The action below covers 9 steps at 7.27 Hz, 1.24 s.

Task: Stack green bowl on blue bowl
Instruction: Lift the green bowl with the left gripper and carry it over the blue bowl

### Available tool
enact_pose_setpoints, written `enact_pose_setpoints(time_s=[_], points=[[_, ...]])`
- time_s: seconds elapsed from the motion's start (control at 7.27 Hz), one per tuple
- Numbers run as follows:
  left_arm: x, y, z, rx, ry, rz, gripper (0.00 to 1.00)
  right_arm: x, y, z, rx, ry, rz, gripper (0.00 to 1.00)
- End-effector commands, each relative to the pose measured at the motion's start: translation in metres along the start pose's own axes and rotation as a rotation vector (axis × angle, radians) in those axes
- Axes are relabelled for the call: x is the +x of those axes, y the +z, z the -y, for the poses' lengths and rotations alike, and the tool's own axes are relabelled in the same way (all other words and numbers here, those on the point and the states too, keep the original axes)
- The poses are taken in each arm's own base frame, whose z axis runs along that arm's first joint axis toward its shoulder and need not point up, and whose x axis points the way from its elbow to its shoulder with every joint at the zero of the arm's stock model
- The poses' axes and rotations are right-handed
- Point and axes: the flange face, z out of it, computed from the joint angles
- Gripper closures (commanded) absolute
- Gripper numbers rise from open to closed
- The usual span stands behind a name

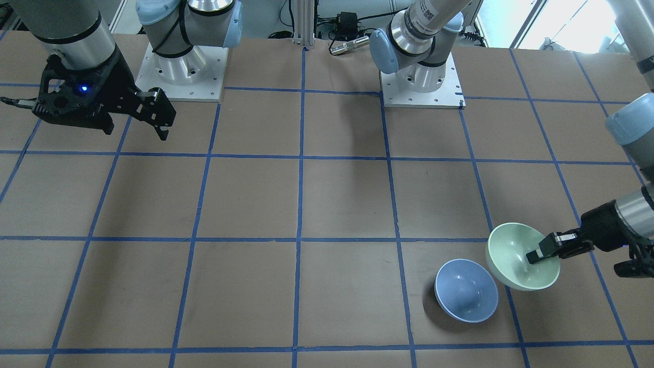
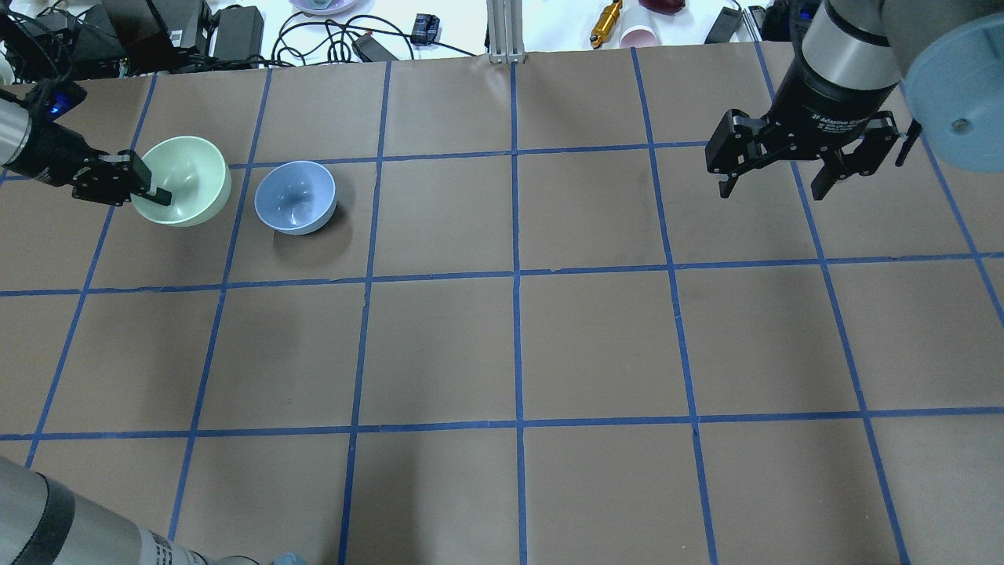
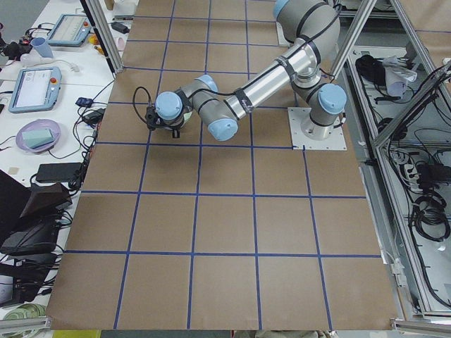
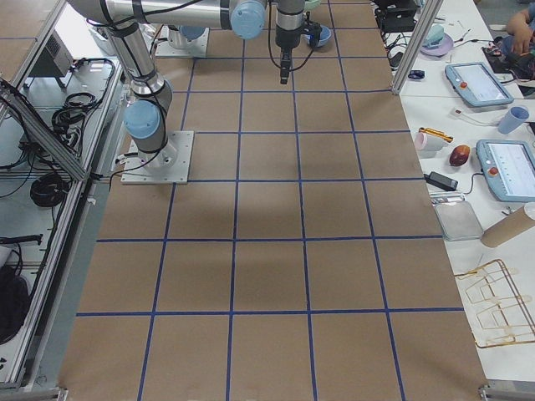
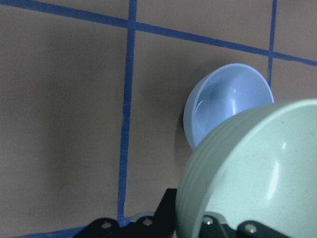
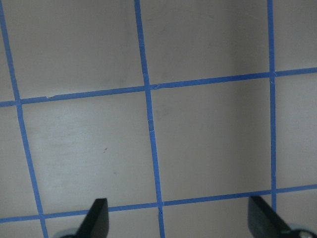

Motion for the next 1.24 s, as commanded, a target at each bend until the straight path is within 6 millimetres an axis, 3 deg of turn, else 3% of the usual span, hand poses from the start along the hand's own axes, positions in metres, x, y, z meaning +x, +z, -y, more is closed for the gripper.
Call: enact_pose_setpoints(time_s=[0.0, 0.55, 1.1], points=[[0.021, 0.031, 0.016, -0.007, -0.018, 0.004, 1.0, 0.0, 0.0, 0.0, 0.0, 0.0, -0.001, 0.0], [0.018, 0.044, 0.027, 0.001, -0.025, 0.008, 1.0, 0.0, 0.0, 0.0, 0.0, 0.0, -0.001, 0.0], [0.033, 0.056, 0.026, -0.019, -0.035, 0.005, 1.0, 0.0, 0.0, 0.0, 0.0, 0.0, -0.001, 0.0]])
